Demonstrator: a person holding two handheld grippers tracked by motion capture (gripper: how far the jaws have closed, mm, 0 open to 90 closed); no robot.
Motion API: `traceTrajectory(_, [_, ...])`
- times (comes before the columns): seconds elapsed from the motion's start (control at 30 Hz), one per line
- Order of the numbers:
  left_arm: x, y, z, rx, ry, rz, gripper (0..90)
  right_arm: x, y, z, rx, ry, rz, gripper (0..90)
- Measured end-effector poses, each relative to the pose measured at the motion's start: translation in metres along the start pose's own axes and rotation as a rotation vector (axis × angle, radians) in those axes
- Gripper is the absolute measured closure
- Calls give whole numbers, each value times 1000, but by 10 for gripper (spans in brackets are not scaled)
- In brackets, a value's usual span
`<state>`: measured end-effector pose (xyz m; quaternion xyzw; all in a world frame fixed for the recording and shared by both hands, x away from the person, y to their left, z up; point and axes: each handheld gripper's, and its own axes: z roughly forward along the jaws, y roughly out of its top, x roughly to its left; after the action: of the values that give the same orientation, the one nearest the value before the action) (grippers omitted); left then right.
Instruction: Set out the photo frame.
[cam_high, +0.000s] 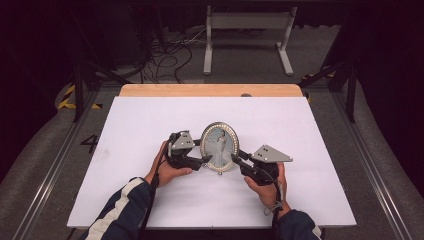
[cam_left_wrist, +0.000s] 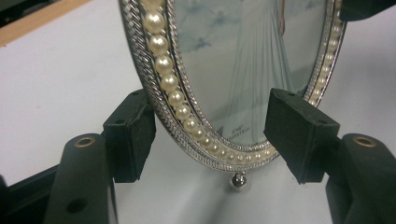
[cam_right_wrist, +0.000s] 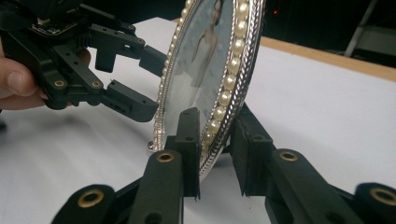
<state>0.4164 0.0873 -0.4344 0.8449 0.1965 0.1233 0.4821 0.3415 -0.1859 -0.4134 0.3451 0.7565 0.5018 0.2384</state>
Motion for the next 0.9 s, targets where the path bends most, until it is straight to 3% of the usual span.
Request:
traceTrajectory(0.13, [-1, 1, -1, -11, 11, -6, 366, 0, 1, -4, -18, -17, 0, 755])
traceTrajectory(0.43, [1, 0, -3, -4, 44, -30, 519, 2, 0, -2, -18, -26, -5, 757])
traceTrajectory(0.5, [-1, 1, -4, 10, 55, -8, 524, 3, 0, -1, -14, -30, -7, 758])
traceTrajectory(0.9, [-5, -1, -7, 35, 71, 3, 530, 2, 1, 3, -17, -34, -6, 758])
